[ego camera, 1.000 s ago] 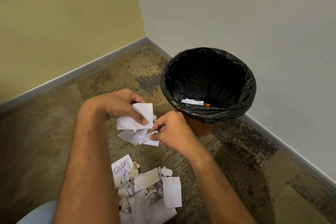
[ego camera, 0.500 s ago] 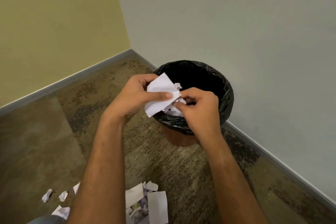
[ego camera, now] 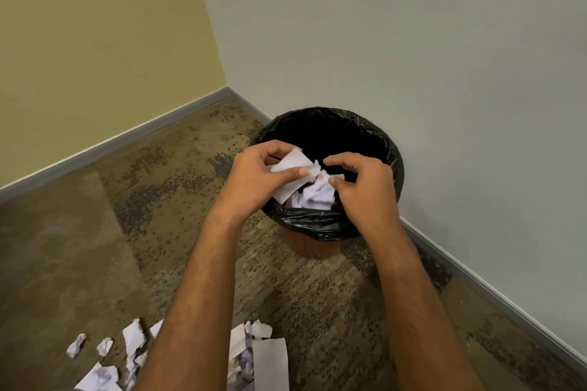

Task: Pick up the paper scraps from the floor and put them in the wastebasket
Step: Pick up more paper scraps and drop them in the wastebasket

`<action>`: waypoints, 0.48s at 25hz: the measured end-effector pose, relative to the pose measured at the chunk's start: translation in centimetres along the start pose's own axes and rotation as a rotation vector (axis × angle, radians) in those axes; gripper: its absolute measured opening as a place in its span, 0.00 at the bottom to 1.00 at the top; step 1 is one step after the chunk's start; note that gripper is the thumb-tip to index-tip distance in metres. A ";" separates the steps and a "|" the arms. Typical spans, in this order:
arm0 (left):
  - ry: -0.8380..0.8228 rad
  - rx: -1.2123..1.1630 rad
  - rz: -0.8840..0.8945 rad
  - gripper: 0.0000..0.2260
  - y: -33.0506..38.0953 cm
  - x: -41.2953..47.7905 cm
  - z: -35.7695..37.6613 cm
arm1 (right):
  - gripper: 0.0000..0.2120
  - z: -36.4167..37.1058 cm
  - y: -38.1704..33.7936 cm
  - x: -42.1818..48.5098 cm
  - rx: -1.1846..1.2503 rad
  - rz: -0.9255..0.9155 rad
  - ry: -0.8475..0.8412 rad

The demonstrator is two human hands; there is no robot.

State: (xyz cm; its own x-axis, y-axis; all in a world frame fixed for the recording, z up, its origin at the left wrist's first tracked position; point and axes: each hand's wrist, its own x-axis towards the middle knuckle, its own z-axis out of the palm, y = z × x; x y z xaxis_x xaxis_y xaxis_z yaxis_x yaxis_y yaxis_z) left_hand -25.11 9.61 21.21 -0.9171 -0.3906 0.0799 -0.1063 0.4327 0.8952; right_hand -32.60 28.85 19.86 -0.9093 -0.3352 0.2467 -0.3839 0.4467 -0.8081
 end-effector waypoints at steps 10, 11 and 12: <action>0.032 -0.059 0.034 0.09 1.5 -1.0 -4.0 | 0.12 2.4 -4.5 -0.8 0.310 -0.219 -0.008; 0.055 -0.070 0.029 0.09 1.1 -1.2 -4.6 | 0.12 3.2 -5.2 -1.2 0.357 -0.247 -0.061; 0.074 -0.083 0.017 0.08 0.7 -1.4 -5.3 | 0.12 4.1 -5.7 -1.6 0.399 -0.259 -0.131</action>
State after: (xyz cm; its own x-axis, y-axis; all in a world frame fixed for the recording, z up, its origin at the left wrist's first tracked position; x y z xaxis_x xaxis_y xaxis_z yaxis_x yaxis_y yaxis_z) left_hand -21.88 6.16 24.07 -0.8870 -0.4444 0.1249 -0.0560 0.3721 0.9265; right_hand -28.30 23.42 21.91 -0.7543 -0.5062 0.4182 -0.4801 -0.0092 -0.8771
